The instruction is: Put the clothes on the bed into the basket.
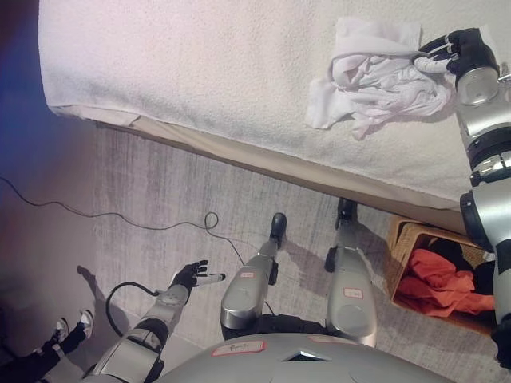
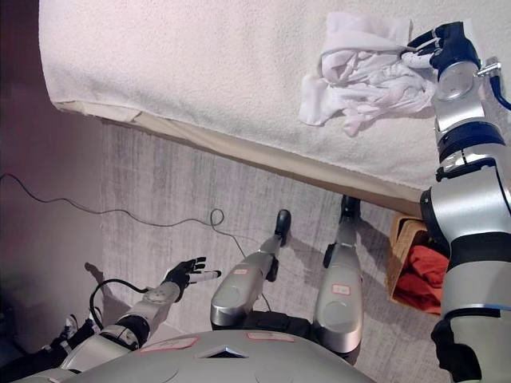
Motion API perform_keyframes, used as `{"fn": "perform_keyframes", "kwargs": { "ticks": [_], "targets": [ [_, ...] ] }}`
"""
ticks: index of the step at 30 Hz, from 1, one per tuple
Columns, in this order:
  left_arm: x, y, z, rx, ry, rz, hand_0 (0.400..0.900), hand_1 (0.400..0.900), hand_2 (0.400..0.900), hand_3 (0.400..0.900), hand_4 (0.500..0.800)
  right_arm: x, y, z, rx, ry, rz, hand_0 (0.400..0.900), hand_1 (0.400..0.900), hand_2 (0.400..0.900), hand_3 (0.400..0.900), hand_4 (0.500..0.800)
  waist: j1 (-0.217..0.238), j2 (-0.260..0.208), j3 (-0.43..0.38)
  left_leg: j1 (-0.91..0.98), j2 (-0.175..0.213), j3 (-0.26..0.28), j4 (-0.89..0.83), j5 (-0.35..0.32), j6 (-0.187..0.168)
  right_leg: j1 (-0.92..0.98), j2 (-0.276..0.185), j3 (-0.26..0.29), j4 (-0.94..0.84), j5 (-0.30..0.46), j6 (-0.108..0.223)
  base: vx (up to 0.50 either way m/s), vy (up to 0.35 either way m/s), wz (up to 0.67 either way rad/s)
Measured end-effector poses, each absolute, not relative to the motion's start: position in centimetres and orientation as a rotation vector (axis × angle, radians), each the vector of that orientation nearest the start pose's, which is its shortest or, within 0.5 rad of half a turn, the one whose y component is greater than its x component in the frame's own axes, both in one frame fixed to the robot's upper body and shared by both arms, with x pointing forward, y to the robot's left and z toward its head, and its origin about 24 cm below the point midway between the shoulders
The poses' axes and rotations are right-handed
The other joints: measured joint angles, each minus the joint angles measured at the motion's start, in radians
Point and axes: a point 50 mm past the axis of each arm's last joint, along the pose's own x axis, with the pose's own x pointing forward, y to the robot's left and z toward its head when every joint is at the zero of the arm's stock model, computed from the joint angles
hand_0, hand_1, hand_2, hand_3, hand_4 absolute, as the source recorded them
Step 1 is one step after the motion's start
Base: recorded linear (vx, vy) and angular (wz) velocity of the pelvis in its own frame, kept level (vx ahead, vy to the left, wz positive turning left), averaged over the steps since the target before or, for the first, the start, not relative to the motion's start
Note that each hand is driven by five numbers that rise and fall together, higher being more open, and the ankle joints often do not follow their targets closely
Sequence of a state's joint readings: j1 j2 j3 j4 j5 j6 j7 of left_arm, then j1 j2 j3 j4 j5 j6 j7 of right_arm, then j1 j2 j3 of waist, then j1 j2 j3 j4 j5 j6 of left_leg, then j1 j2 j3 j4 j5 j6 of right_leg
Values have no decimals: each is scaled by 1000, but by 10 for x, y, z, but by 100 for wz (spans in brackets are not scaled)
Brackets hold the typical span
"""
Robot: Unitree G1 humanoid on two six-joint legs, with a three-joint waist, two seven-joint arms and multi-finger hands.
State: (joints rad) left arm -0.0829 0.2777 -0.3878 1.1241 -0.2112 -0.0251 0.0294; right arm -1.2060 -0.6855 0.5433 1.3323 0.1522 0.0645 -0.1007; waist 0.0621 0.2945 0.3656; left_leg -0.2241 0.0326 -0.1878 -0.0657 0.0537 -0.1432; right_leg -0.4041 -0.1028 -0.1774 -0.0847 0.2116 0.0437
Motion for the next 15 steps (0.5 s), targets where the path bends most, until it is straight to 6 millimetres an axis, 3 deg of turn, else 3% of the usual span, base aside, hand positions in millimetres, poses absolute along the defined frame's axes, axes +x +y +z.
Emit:
{"fn": "perform_keyframes", "kwargs": {
  "ticks": [15],
  "targets": [
    [140, 217, -148, 307, 1057, -51, 900, 900, 900, 900, 800, 397, -301, 184, -734, 265, -342, 400, 400, 400, 400, 500, -3, -1, 0, 33, 0, -2, -4, 0, 1, 33, 0, -2, 0, 7, 3, -1, 5, -2]
  ]
}}
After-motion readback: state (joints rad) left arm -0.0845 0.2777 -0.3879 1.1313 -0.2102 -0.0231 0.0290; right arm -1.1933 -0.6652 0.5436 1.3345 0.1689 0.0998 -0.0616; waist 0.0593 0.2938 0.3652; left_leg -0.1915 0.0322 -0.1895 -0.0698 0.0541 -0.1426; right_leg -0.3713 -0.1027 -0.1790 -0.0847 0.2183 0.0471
